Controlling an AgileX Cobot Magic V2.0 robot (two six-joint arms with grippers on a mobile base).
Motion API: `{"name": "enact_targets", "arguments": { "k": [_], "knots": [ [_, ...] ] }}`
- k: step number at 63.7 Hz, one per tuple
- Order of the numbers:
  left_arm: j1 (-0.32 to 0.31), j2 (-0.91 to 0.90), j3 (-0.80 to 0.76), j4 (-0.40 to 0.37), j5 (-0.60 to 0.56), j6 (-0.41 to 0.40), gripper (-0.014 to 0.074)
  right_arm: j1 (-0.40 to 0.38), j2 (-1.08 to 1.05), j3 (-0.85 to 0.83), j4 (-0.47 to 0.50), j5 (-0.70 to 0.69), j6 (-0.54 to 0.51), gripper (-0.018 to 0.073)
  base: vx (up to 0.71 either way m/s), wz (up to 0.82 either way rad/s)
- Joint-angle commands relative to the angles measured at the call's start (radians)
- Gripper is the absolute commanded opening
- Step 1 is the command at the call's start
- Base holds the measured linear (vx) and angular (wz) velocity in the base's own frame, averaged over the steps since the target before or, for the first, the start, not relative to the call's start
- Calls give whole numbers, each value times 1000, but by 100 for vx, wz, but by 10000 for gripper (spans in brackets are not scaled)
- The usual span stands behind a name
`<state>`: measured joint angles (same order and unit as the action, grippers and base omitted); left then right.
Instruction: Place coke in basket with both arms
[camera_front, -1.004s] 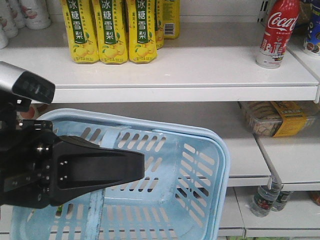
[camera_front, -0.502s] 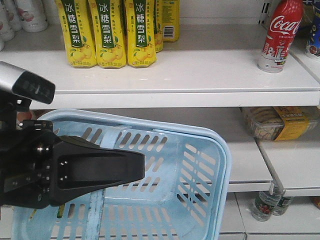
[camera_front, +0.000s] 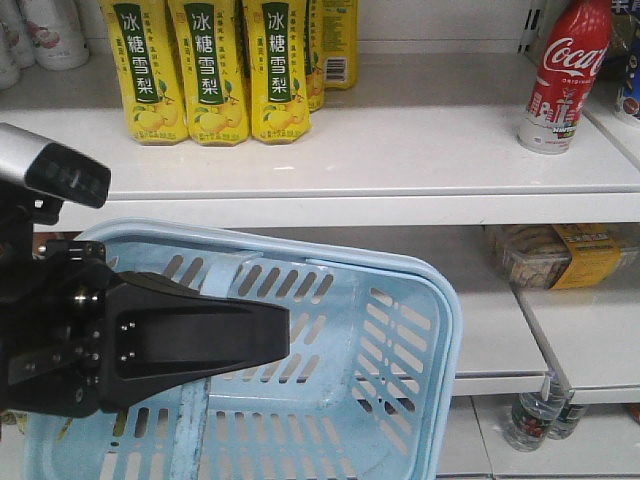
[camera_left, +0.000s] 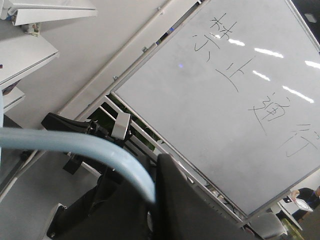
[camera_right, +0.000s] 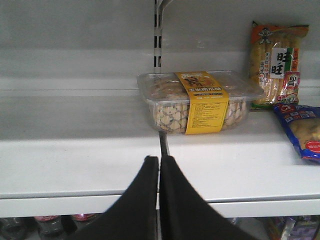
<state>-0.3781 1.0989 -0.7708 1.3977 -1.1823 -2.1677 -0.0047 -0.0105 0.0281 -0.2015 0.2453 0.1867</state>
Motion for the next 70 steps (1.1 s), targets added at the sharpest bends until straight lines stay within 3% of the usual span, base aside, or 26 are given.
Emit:
{"name": "enact_targets", "arguments": {
  "k": [1,70],
  "knots": [
    [-2,-22,-25,-91,-27,5,-6,-4,-12,7,-9,-70,-5,-5,3,-1],
    [-2,-22,-25,-91,-27,5,-6,-4,-12,7,-9,-70,-5,-5,2,0]
  ]
}}
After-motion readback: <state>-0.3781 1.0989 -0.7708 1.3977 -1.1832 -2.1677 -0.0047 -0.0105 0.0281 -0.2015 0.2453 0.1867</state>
